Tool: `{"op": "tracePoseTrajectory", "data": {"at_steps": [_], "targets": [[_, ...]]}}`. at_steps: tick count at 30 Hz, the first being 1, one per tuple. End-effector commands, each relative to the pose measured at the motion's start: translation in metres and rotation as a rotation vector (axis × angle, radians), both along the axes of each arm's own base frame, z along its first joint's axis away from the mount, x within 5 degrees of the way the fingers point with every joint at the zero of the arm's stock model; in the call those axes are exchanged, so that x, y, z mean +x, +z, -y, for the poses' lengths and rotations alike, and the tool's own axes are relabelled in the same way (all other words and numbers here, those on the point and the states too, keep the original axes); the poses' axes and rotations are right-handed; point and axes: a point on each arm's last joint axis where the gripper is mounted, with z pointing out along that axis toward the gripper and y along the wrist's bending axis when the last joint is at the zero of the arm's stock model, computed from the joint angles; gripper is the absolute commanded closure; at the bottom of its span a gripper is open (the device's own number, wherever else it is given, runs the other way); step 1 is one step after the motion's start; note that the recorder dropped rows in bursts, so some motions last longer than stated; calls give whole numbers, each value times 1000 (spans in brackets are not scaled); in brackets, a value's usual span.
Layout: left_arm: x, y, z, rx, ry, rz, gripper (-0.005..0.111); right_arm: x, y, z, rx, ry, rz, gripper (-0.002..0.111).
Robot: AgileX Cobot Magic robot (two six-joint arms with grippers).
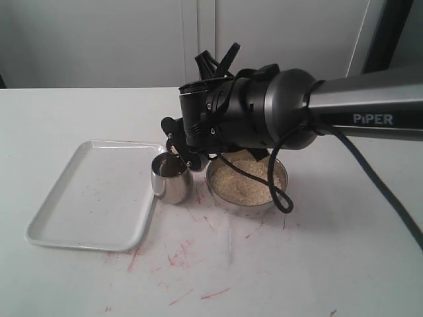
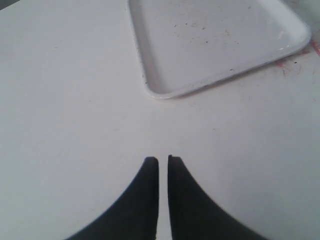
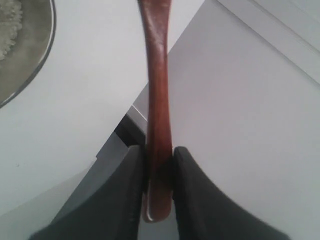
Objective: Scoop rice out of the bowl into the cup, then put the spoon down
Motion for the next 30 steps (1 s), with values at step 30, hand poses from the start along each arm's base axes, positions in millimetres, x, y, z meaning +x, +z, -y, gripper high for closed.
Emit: {"op": "tracePoseTrajectory", "data": {"at_steps": [30], "targets": [[-1,-6,0,-5,-2,-45,92,-4,-3,-12,-114,55,36,108]]}}
